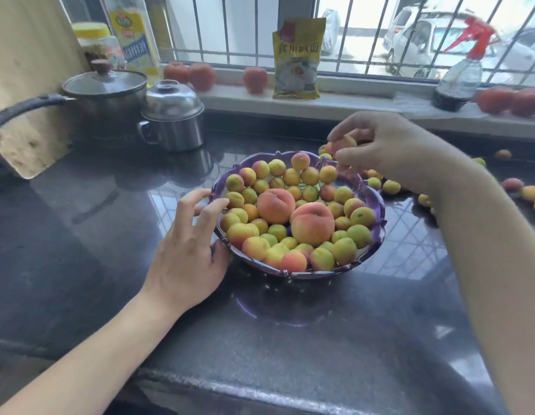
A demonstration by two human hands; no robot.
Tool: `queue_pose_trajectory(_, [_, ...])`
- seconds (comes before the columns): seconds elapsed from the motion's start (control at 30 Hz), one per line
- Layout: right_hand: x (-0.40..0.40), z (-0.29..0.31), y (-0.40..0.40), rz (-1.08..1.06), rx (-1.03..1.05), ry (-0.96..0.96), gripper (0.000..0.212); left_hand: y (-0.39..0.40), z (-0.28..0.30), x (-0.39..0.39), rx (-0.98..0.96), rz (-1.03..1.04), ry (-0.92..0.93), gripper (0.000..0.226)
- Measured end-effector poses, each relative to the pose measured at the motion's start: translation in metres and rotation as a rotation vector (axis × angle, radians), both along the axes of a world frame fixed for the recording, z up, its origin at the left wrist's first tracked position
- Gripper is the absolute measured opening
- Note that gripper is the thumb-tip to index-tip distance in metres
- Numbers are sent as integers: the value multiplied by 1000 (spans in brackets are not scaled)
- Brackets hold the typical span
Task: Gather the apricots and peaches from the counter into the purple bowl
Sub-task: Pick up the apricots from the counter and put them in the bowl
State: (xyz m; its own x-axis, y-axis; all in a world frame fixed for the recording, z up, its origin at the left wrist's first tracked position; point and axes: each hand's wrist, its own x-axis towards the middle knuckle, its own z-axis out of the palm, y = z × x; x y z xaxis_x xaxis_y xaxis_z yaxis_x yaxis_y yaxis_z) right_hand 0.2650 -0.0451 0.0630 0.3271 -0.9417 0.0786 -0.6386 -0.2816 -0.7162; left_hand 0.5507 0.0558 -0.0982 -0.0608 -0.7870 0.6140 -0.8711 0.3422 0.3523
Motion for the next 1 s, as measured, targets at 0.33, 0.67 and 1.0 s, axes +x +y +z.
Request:
queue_pose_trajectory(0.33, [19, -22, -35, 204, 0, 313, 19, -1, -2, -1, 28, 12, -12, 83])
queue_pose_trajectory(0.67, [36, -47, -41, 270, -178, 563, 21, 3, 0, -2, 35, 1, 10, 83])
queue_pose_trajectory(1.0, [39, -47, -37, 312, -152, 589, 23, 3, 0, -3, 48, 15, 27, 84])
